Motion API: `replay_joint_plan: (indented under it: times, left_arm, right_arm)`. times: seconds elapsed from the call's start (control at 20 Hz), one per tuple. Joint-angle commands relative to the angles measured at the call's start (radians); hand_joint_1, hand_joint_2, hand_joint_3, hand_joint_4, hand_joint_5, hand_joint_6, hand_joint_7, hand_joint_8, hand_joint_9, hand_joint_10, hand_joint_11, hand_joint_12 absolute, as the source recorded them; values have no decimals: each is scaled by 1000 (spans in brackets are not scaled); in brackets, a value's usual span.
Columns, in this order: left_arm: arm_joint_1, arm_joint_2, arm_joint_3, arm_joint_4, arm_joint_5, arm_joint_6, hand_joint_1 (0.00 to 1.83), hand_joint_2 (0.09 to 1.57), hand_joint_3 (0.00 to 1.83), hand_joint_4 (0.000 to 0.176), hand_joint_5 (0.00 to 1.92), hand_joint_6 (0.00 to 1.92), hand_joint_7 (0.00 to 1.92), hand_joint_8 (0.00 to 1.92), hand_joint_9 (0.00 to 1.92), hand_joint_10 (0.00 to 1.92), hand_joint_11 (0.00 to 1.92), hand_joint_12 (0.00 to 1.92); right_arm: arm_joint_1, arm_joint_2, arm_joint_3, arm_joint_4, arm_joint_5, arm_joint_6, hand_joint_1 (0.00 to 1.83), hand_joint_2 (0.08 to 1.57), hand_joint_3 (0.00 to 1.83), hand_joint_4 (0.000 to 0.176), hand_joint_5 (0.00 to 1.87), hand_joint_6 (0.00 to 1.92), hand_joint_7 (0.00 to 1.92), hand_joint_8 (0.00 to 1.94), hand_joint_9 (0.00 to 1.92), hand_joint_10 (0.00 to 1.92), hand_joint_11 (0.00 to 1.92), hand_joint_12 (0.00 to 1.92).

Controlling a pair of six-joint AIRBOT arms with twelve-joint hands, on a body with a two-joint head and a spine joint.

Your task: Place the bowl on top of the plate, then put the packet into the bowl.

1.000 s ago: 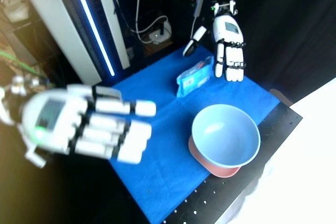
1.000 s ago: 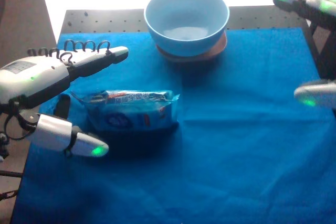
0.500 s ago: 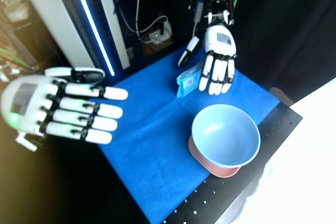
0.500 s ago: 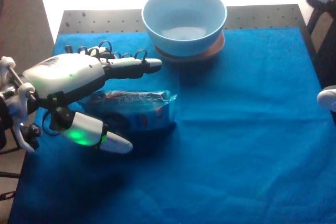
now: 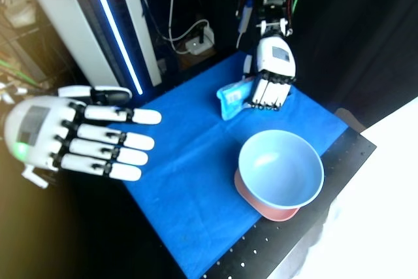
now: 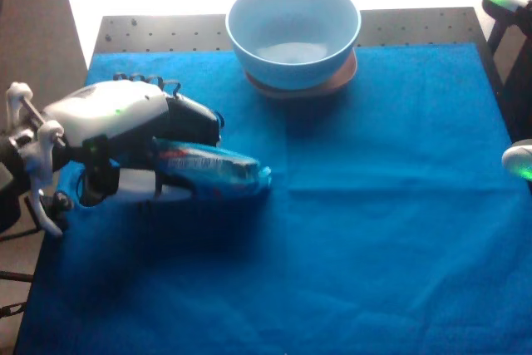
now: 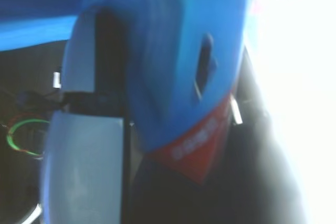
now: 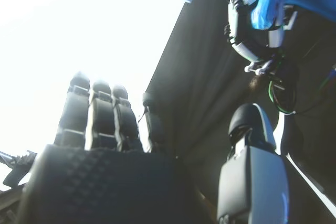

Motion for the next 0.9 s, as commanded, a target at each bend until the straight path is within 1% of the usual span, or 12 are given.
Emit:
replay_joint_plan:
  times: [0.0, 0.1, 0.2, 0.25, 0.35, 0.4, 0.45, 0.55, 0.6, 0.65, 0.7, 0.85]
  left_arm:
    - [-17, -3, 5, -21, -130, -4, 1363, 1165, 0, 0, 781, 1138, 842, 1200, 896, 1285, 814, 1121]
    - [-40, 5, 8, -21, -141, -5, 1369, 1141, 0, 0, 844, 1064, 878, 1117, 932, 1246, 819, 1205]
    - [-50, 21, 2, -13, -155, -11, 1367, 1143, 0, 0, 842, 1078, 887, 1096, 913, 1274, 809, 1275]
    - [-52, 36, 1, 0, -175, -40, 1369, 1134, 0, 0, 885, 999, 901, 1109, 911, 1262, 791, 1300]
    - [-53, 61, -1, 14, -215, -84, 1230, 1123, 1, 0, 946, 931, 985, 1096, 955, 836, 761, 1246]
    - [-61, 74, -5, 14, -233, -84, 1250, 1080, 0, 0, 1015, 823, 1119, 870, 1078, 675, 655, 1076]
    - [-72, 80, -4, 16, -238, -84, 1364, 1061, 0, 0, 1005, 829, 1157, 667, 1051, 974, 686, 1046]
    - [-122, 83, 8, 37, -223, -84, 1388, 1068, 0, 0, 974, 890, 1162, 634, 994, 1114, 684, 1149]
    - [-164, 76, 24, 46, -201, -84, 1385, 1068, 0, 0, 967, 880, 1161, 665, 1008, 1114, 766, 1209]
    - [-182, 68, 36, 47, -193, -84, 1384, 1084, 2, 0, 925, 947, 1120, 748, 960, 1147, 755, 1217]
    - [-203, 59, 53, 47, -183, -84, 1387, 1078, 0, 0, 970, 891, 1123, 771, 952, 1135, 700, 1247]
    - [-267, 32, 93, 49, -161, -84, 1391, 1062, 0, 0, 1013, 861, 1187, 633, 959, 1123, 619, 1328]
  right_arm:
    - [3, -2, 1, 20, 121, 4, 387, 960, 0, 127, 0, 0, 0, 0, 0, 0, 0, 0]
    - [-7, -4, 0, 29, 121, 4, 369, 979, 8, 114, 0, 0, 0, 0, 0, 0, 0, 0]
    - [-12, -5, 0, 32, 121, 4, 385, 981, 7, 112, 0, 0, 0, 0, 0, 0, 0, 0]
    - [-14, -5, 0, 35, 121, 4, 391, 986, 8, 95, 0, 0, 0, 0, 0, 0, 0, 0]
    - [-17, -6, 0, 40, 121, 4, 362, 989, 7, 80, 0, 0, 0, 0, 0, 0, 0, 0]
    - [-19, -6, 0, 43, 121, 4, 332, 987, 6, 89, 0, 0, 0, 0, 0, 0, 0, 0]
    - [-20, -6, 0, 44, 121, 4, 323, 995, 8, 82, 0, 0, 0, 0, 0, 0, 0, 0]
    - [-24, -8, 0, 47, 121, 4, 312, 999, 7, 79, 0, 0, 0, 0, 0, 0, 0, 0]
    - [-25, -9, 0, 48, 121, 4, 315, 1009, 11, 82, 0, 0, 0, 0, 0, 0, 0, 0]
    - [-25, -9, 1, 48, 121, 4, 312, 1015, 12, 87, 0, 0, 0, 0, 0, 0, 0, 0]
    - [-25, -9, 1, 49, 121, 4, 335, 1015, 9, 89, 0, 0, 0, 0, 0, 0, 0, 0]
    - [-25, -11, 3, 49, 121, 4, 366, 1019, 7, 84, 0, 0, 0, 0, 0, 0, 0, 0]
